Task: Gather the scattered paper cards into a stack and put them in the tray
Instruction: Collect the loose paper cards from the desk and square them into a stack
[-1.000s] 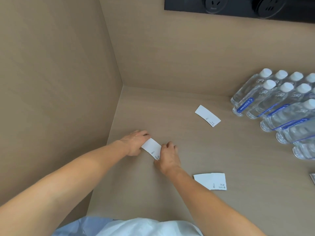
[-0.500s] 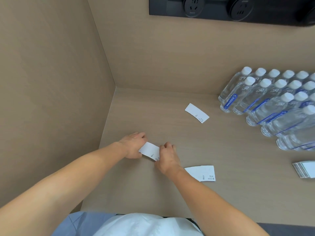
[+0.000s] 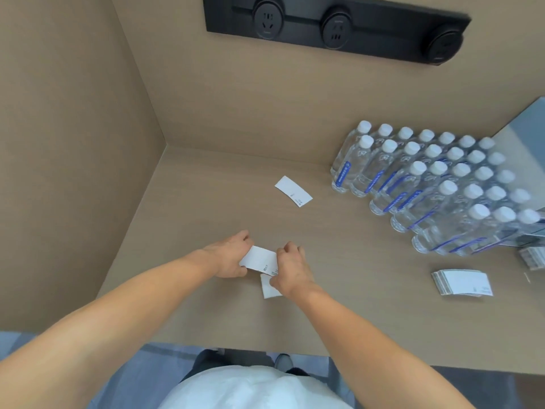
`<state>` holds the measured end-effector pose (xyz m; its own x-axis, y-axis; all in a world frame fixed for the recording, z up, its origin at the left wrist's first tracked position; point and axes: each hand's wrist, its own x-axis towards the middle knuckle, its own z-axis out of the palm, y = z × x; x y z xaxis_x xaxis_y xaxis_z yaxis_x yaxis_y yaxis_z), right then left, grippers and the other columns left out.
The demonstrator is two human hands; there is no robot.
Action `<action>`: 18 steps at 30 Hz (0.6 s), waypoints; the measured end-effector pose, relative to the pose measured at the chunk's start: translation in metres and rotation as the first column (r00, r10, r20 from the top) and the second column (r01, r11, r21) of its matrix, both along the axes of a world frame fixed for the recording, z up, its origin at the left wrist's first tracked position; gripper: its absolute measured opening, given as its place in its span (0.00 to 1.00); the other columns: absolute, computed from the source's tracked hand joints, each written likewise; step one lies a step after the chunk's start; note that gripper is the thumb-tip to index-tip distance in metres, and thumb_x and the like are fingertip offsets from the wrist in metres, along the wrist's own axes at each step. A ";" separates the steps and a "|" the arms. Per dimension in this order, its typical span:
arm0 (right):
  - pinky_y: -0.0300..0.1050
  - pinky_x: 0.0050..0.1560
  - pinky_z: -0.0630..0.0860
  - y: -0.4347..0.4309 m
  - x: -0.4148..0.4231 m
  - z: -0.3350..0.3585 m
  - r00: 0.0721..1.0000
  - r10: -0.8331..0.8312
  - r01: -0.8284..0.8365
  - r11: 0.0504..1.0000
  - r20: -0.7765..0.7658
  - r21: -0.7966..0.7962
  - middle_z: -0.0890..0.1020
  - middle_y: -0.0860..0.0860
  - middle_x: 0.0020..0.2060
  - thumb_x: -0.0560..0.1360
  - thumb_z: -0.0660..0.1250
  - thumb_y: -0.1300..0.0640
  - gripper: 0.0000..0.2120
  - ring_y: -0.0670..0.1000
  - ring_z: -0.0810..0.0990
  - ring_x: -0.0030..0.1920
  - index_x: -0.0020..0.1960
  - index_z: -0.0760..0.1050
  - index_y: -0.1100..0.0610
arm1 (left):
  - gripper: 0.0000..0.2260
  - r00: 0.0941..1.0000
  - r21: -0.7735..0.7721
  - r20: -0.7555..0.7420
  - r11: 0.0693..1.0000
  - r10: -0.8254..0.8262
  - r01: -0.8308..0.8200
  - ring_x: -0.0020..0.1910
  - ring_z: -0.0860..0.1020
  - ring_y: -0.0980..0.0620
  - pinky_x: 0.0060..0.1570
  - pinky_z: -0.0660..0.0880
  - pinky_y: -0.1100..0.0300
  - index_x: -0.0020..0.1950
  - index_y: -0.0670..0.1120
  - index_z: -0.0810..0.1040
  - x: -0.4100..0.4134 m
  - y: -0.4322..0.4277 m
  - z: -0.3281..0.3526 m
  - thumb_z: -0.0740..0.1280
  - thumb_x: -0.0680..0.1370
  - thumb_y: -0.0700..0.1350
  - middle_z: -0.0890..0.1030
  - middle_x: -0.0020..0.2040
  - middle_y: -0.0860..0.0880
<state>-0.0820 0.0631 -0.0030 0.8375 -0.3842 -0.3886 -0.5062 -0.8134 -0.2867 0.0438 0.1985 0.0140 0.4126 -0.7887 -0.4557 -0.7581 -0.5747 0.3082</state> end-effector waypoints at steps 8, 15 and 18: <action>0.47 0.55 0.74 -0.047 -0.039 -0.011 0.990 0.142 -0.143 0.990 0.025 0.018 0.68 0.52 0.58 0.70 0.70 0.60 0.22 0.55 0.65 0.60 0.63 0.72 0.59 | 0.14 0.995 -0.014 0.001 0.995 0.098 -0.098 0.47 0.74 0.48 0.39 0.71 0.55 0.53 0.44 0.71 -0.057 -0.020 -0.010 0.68 0.73 0.50 0.67 0.53 0.49; 0.48 0.58 0.74 -0.065 -0.054 -0.017 0.974 0.220 -0.223 0.974 0.060 0.044 0.68 0.53 0.60 0.72 0.67 0.63 0.19 0.55 0.65 0.62 0.62 0.72 0.60 | 0.16 0.980 -0.053 0.120 0.987 0.158 -0.153 0.55 0.69 0.49 0.51 0.74 0.54 0.54 0.45 0.72 -0.088 -0.026 -0.023 0.68 0.73 0.53 0.69 0.52 0.49; 0.46 0.61 0.72 -0.072 -0.055 -0.020 0.974 0.214 -0.218 0.974 0.069 0.057 0.68 0.53 0.62 0.72 0.67 0.63 0.19 0.55 0.65 0.63 0.63 0.72 0.61 | 0.18 0.977 -0.057 0.126 0.985 0.172 -0.166 0.59 0.69 0.48 0.56 0.73 0.53 0.58 0.44 0.72 -0.095 -0.030 -0.030 0.67 0.74 0.54 0.70 0.56 0.47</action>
